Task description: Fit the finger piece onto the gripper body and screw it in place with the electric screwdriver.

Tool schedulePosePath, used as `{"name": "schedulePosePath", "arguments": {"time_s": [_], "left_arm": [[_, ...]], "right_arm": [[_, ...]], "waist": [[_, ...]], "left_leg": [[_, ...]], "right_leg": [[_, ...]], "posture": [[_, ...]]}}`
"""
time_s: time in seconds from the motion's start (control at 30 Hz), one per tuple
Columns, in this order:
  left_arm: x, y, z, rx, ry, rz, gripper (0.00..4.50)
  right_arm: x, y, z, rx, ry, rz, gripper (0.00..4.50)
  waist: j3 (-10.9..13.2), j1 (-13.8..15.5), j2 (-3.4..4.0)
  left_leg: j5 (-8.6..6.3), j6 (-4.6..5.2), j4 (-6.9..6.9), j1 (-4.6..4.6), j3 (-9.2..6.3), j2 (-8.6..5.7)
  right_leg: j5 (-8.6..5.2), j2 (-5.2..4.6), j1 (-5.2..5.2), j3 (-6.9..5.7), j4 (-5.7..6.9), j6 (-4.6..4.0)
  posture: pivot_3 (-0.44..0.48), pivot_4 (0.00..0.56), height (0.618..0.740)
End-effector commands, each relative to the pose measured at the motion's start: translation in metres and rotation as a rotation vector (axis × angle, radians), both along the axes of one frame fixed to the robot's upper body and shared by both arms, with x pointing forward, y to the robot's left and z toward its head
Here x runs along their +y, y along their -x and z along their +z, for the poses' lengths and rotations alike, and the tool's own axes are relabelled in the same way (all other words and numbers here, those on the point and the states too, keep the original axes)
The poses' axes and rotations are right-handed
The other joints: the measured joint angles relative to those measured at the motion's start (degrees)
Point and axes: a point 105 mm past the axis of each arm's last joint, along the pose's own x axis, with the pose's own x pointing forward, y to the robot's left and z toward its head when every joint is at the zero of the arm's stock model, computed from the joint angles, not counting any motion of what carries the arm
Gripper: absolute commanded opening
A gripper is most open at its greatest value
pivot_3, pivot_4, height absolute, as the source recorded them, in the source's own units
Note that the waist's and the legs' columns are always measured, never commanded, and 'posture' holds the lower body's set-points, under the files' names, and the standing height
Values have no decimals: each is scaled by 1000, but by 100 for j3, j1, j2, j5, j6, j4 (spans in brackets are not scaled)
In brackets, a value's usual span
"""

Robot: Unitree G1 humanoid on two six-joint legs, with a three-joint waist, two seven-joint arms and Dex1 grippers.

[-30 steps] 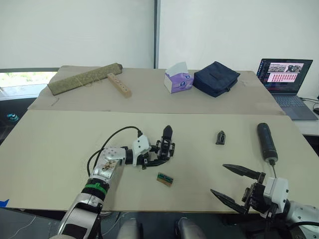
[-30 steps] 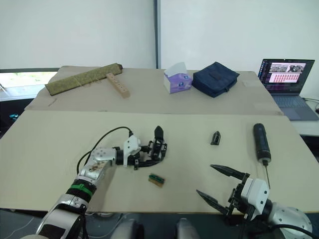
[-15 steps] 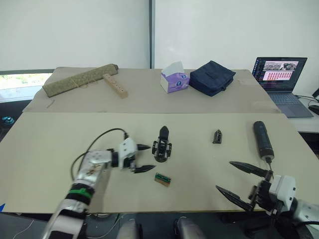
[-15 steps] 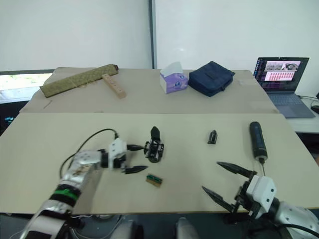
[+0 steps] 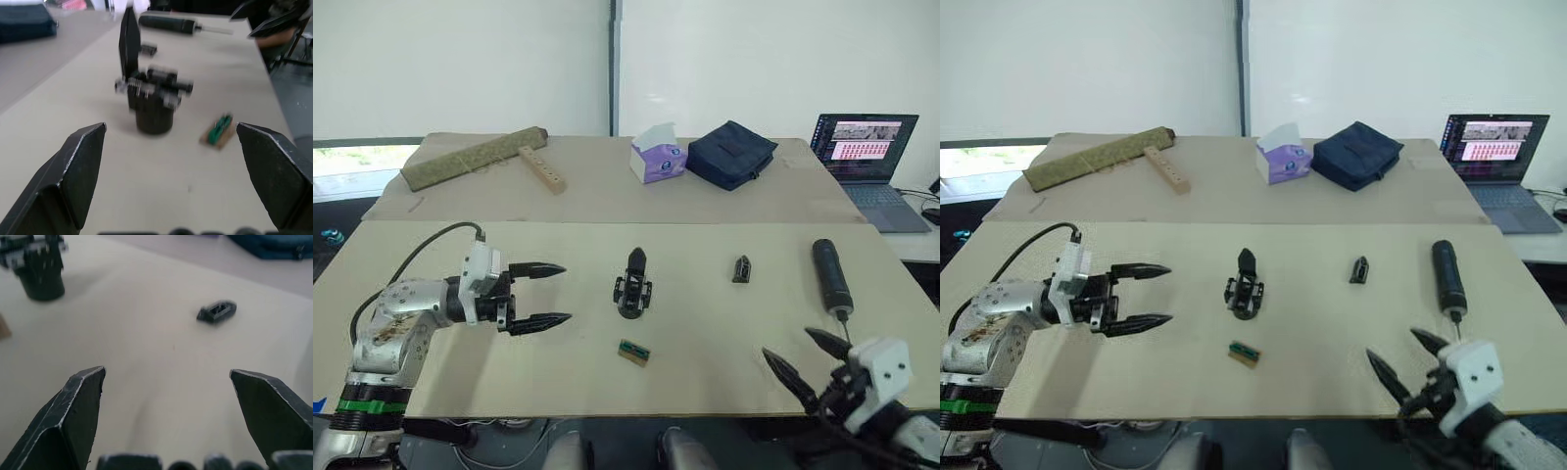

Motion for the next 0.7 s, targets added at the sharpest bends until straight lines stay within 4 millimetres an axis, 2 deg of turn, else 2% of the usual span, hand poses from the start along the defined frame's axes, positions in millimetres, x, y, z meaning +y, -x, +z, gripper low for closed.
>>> {"name": "schedulePosePath", "arguments": {"time_s": [0.03, 0.17, 0.27, 0.47, 0.53, 0.7], "left_arm": [[-7, -1, 25, -68, 58, 26, 4472], [-19, -3, 36, -106, 82, 24, 4472], [-26, -4, 37, -113, 84, 18, 4472], [-34, 0, 31, -116, 90, 21, 4472], [-36, 3, 29, -117, 89, 24, 4472], [-36, 6, 27, -122, 89, 41, 4472]], "right_arm": [[2, -25, 14, 67, -94, -89, 4500], [5, -61, 17, 228, -87, -98, 4500], [1, -89, 13, 323, 11, -148, 4500], [1, -140, 11, 350, 22, -332, 4500], [3, -150, 5, 349, 35, -385, 4500], [14, -160, -9, 360, 43, -421, 4500]], "waist": [[4, -42, -6], [9, -47, -7], [11, -23, -9], [12, -26, -9], [12, -37, -9], [13, -26, -7]], "left_leg": [[0, 0, 0, 0, -1, 1], [1, 1, 0, -3, -2, -4], [1, 2, 0, -7, -5, -7], [1, 3, 0, -35, -9, -10], [2, 3, 0, -42, -8, -12], [2, 3, 0, -55, -13, -11]], "right_leg": [[9, 5, -2, 0, 3, 7], [18, 8, -5, 0, 4, -7], [19, 11, -3, -3, -3, -8], [23, 11, -18, -8, -18, 0], [26, 9, -22, -6, -20, 5], [26, 8, -29, -10, -23, 7]], "posture": [[0, 150, 740], [0, 150, 740], [0, 150, 740], [0, 150, 740], [0, 150, 740], [0, 150, 740]]}}
